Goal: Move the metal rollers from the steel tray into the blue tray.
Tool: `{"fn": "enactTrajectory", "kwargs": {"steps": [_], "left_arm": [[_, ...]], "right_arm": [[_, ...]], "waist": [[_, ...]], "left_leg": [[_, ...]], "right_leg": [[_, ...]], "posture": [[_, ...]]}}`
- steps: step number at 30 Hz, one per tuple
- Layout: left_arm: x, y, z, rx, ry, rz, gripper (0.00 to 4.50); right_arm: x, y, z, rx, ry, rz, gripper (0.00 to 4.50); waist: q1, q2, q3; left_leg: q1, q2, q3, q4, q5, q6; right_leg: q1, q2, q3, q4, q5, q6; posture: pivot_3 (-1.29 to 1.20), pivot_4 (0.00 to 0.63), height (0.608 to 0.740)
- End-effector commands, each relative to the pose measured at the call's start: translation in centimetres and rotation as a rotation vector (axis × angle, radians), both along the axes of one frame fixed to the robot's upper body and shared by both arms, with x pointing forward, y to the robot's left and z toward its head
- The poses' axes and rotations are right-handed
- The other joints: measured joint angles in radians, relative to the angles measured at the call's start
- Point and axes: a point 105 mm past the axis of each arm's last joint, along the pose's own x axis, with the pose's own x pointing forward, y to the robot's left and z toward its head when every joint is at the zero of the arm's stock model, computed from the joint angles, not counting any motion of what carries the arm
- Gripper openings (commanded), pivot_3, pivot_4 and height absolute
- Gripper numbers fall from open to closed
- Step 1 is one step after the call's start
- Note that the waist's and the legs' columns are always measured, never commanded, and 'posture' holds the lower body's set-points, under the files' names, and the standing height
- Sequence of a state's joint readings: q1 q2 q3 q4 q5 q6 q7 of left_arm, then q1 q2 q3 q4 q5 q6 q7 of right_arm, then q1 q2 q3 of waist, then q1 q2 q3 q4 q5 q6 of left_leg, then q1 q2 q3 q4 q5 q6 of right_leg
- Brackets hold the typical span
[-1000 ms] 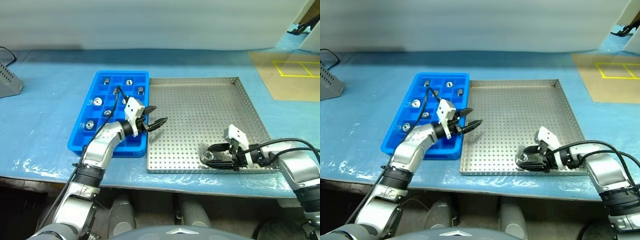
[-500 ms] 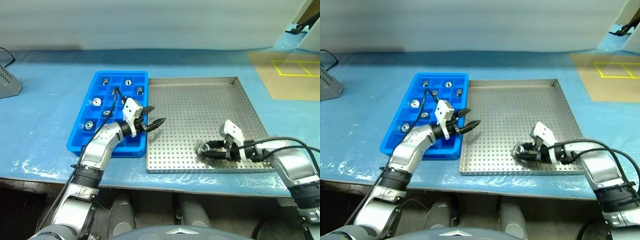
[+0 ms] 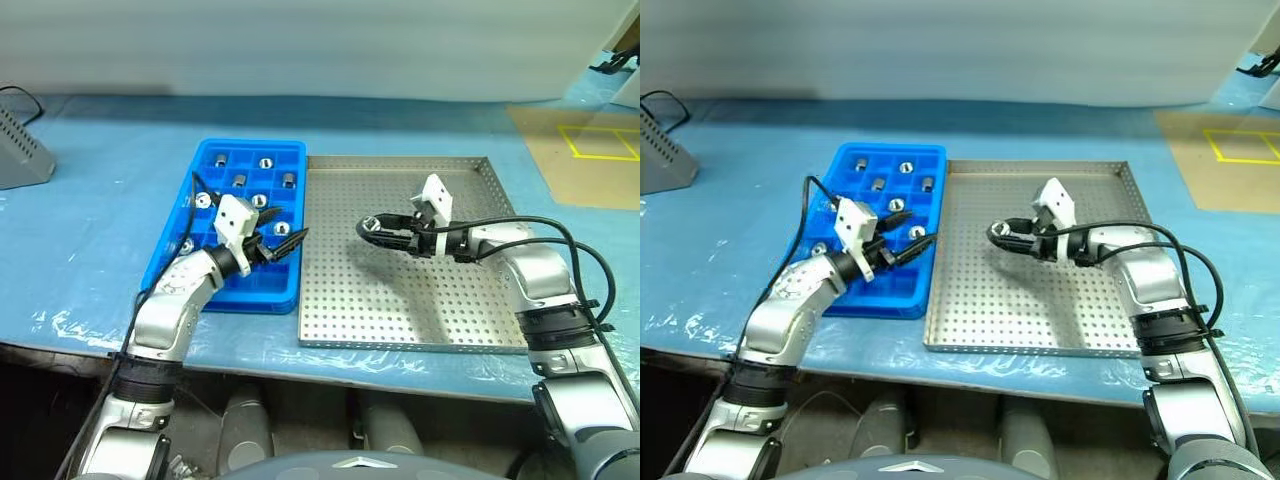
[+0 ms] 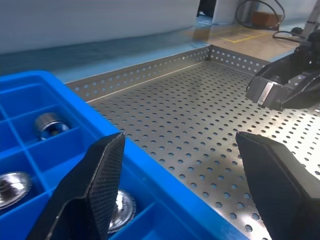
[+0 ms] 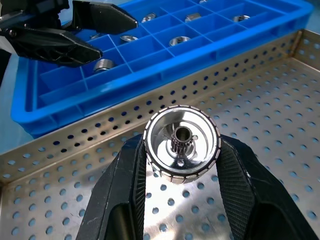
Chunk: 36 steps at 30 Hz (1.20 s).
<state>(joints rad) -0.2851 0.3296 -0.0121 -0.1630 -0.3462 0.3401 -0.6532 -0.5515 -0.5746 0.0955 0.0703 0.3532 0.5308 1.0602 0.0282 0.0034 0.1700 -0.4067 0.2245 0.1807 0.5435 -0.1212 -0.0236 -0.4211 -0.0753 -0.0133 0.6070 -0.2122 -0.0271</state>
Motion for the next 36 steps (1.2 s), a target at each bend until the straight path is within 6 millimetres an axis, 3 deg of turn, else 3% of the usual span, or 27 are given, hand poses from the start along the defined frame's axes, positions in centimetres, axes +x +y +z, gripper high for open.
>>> {"fn": "enactTrajectory", "kwargs": {"steps": [1,11,22,36], "left_arm": [[-1.0,1.1,1.7,-0.011,-0.045,0.051,3.74],[-2.9,4.0,1.1,0.006,-0.034,0.209,3.74],[-4.7,5.7,0.7,0.021,-0.028,0.317,3.74],[-5.7,5.7,0.8,0.019,-0.012,0.371,3.74]], "right_arm": [[-0.2,1.8,2.0,0.029,-0.067,0.099,1.59],[-0.6,4.5,1.8,0.03,-0.045,0.274,1.59],[-0.7,6.6,1.3,0.029,-0.024,0.398,1.59],[-1.7,8.0,0.4,0.027,0.037,0.5,1.59]], "waist": [[0.007,0.0,0.0],[0.057,0.0,0.0],[0.098,0.0,0.0],[0.135,0.0,0.0]], "left_leg": [[0.0,0.0,0.0,0.0,0.0,0.0],[0.0,0.0,-0.001,0.0,0.0,-0.001],[-0.001,0.0,-0.003,-0.001,0.001,-0.002],[-0.003,0.0,-0.006,-0.002,0.002,-0.003]], "right_leg": [[0.0,0.0,0.0,0.0,0.0,0.0],[0.0,0.0,-0.001,0.001,0.0,0.0],[0.0,-0.001,-0.003,0.0,0.0,0.0],[-0.001,-0.001,-0.006,0.0,0.0,0.001]], "posture": [[-0.01,0.15,0.74],[0.15,0.15,0.74],[0.27,0.15,0.74],[0.33,0.15,0.74]]}}
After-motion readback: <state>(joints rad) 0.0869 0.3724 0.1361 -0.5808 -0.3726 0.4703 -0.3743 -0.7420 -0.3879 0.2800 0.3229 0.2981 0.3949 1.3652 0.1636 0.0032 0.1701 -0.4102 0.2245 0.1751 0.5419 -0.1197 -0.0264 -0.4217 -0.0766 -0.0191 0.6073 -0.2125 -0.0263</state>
